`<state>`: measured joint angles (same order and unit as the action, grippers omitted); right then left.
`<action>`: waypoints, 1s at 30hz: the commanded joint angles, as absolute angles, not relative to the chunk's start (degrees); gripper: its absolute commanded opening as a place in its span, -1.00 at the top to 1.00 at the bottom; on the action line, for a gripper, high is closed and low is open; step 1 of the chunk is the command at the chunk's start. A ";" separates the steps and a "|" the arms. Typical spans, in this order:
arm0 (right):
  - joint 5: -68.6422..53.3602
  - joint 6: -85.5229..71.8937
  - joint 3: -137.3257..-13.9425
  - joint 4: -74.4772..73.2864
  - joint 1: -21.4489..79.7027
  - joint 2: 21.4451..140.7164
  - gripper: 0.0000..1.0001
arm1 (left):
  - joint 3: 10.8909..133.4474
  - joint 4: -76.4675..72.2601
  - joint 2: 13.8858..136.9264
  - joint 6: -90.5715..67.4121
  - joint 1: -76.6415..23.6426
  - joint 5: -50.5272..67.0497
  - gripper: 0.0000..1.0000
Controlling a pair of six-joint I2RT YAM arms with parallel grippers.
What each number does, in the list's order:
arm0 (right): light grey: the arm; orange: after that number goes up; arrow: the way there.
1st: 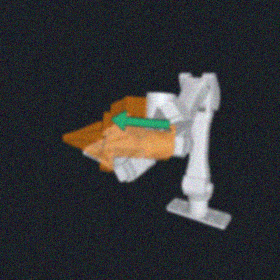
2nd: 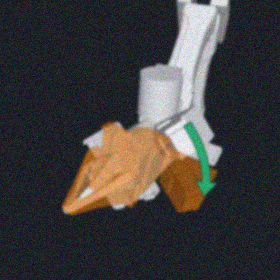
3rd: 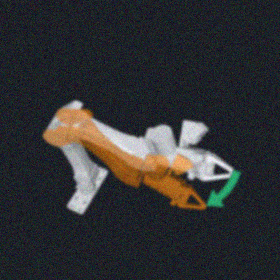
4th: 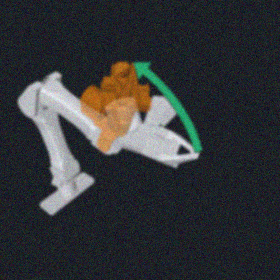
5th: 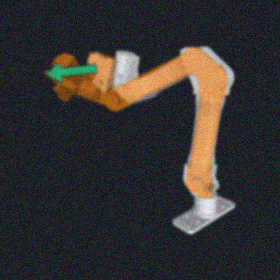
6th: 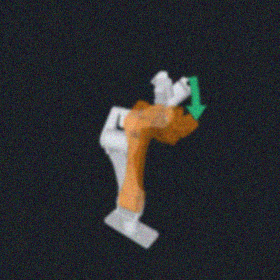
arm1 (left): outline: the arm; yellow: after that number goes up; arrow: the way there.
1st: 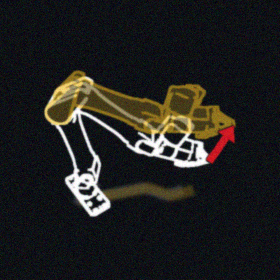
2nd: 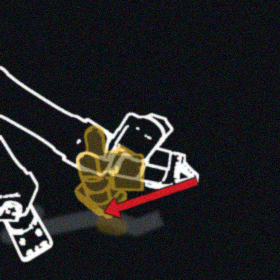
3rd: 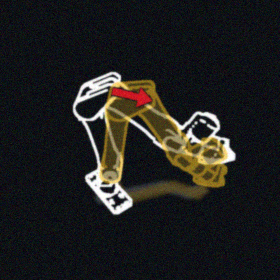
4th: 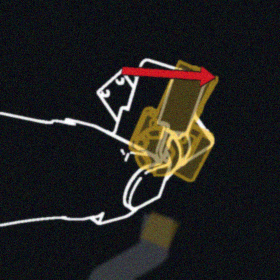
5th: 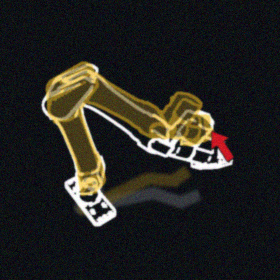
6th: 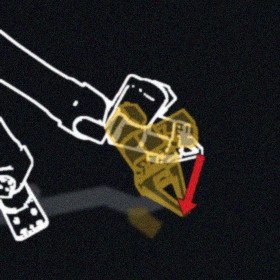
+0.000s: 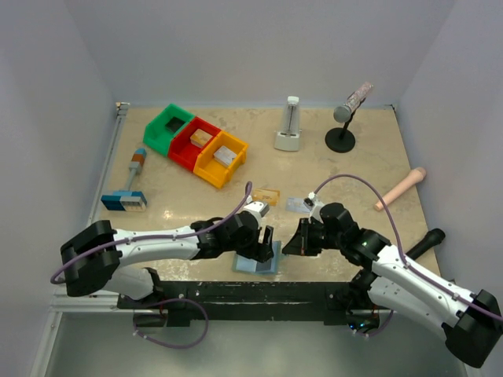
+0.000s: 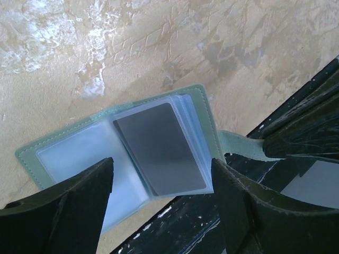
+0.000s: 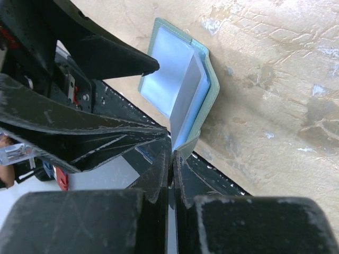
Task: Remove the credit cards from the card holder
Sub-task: Remove the credit card from the card holder.
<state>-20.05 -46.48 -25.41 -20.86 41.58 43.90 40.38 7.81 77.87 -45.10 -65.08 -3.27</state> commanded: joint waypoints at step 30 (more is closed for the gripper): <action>-21.27 -47.11 -27.33 -18.63 41.75 44.03 1.00 | 42.63 7.03 82.53 -45.97 -66.88 -3.60 -0.60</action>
<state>-20.49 -46.87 -25.41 -20.53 41.58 44.25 40.73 8.16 81.58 -45.43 -66.17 -3.62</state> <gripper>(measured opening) 0.025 0.805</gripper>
